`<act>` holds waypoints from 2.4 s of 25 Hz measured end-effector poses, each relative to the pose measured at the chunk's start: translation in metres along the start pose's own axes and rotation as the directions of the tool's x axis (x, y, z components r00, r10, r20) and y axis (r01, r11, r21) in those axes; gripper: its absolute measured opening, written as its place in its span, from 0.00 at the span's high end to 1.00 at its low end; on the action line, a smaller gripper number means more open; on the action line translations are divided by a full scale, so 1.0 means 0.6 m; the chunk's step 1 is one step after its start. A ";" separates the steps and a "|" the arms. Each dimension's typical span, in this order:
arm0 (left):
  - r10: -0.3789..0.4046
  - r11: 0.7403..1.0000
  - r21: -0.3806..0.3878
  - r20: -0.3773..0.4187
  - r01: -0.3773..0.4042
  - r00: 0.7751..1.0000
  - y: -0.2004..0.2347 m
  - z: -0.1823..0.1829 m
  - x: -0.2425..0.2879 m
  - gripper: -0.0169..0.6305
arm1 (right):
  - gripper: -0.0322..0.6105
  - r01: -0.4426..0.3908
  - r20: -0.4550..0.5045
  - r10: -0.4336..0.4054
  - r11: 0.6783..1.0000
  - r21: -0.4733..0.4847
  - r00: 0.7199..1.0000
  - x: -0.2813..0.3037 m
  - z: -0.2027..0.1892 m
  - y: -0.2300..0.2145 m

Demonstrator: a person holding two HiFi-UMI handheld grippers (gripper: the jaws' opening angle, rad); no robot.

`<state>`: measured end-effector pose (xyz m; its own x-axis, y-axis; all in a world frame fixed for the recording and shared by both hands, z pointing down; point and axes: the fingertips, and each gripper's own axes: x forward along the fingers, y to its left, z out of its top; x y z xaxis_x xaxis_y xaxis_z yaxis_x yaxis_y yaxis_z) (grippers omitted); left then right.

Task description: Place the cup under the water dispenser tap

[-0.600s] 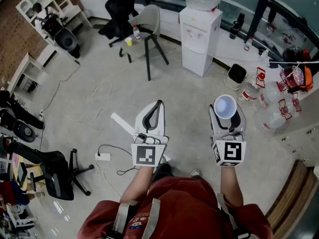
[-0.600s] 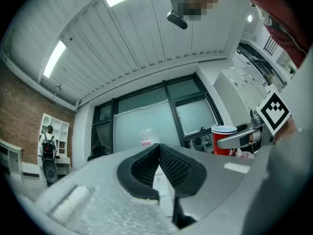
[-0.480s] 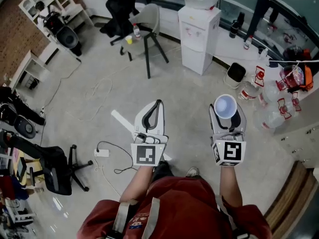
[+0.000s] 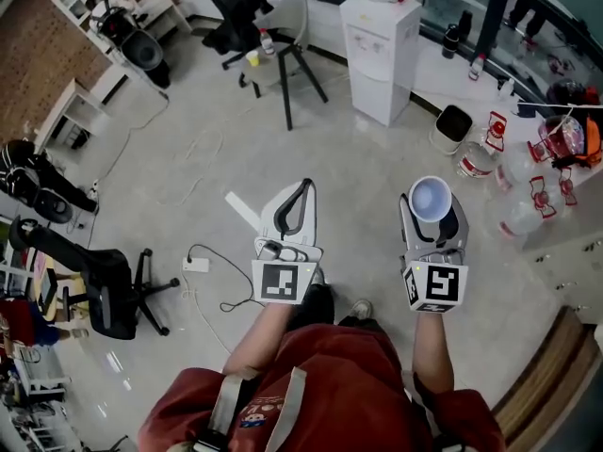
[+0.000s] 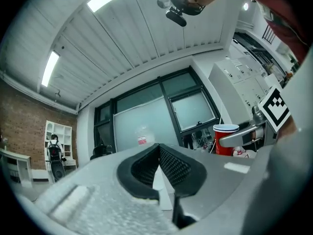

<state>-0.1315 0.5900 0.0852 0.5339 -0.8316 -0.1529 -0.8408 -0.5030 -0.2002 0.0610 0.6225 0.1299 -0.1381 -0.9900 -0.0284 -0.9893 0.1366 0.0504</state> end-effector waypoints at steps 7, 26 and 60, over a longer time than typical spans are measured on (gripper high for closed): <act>0.008 1.000 -0.016 -0.006 -0.009 1.000 -0.017 -0.010 0.007 0.97 | 0.48 -0.017 -0.008 0.017 1.000 -0.013 1.000 0.004 -0.008 -0.013; 0.008 0.997 -0.073 -0.005 -0.009 1.000 0.034 -0.093 0.180 0.98 | 0.48 -0.029 -0.089 0.024 0.998 -0.055 0.996 0.189 -0.058 -0.079; 0.074 0.994 -0.077 -0.030 -0.076 0.997 0.296 -0.252 0.540 0.98 | 0.48 -0.139 -0.141 0.129 0.988 -0.067 0.982 0.683 -0.114 -0.084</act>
<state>-0.1218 0.1957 0.1464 0.4670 -0.8733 -0.1386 -0.8835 -0.4546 -0.1127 0.0571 0.2074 0.1842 -0.2566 -0.9592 0.1190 -0.9551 0.2705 0.1208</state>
